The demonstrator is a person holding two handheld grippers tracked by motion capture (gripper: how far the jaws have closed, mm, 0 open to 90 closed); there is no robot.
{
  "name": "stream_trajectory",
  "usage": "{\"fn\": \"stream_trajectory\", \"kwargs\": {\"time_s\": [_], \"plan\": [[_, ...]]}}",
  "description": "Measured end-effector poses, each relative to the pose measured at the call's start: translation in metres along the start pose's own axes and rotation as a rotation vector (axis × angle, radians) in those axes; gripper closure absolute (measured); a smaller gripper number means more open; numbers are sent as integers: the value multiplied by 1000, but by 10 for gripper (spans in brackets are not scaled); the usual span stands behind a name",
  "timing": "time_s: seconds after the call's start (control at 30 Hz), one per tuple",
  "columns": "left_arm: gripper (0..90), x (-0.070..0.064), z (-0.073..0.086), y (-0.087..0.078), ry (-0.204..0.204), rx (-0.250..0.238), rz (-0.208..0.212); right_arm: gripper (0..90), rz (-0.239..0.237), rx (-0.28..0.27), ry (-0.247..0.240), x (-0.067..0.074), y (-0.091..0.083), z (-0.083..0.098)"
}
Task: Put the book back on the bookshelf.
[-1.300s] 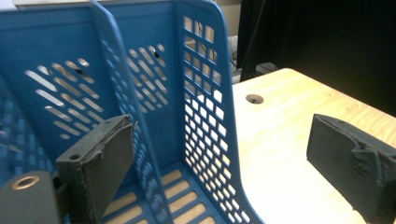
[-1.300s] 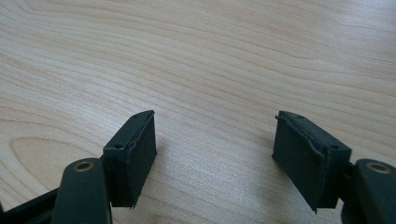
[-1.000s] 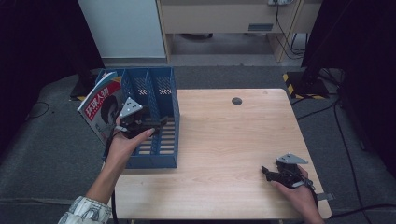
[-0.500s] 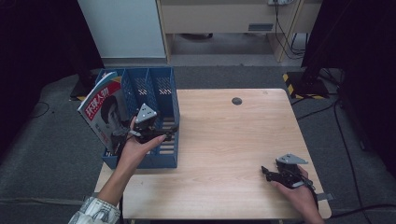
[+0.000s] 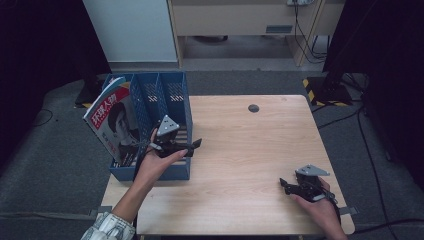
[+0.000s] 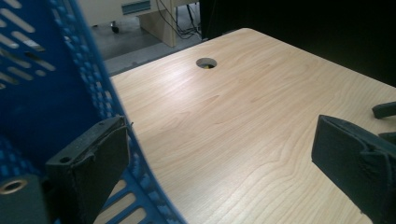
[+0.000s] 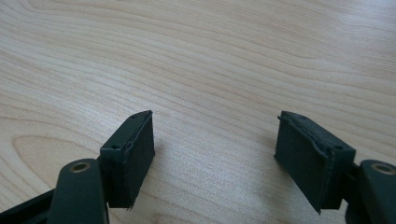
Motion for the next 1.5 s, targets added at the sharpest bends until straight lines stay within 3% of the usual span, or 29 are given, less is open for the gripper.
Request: {"fn": "stream_trajectory", "kwargs": {"time_s": [0.4, 0.93, 1.3, 1.5], "plan": [[36, -35, -2, 25, 36, 26, 60, 251, -2, 5, -1, 1, 0, 0], [34, -72, -6, 53, 53, 46, 131, 191, -5, 17, -13, 1, 1, 0], [33, -99, 3, 80, 69, 104, 174, 143, -3, 27, -5, 2, 2, 0], [25, -107, 11, 96, 48, 146, 162, 137, -2, 28, -4, 2, 2, 0]]}}
Point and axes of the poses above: each handheld gripper's, and its own axes: y roughly forward along the jaws, z roughly out of its underside, x roughly to its left, the point moved 1 cm from there along y, roughly forward along the jaws, and after that the axes turned 4 degrees about y, right-handed, at the moved point
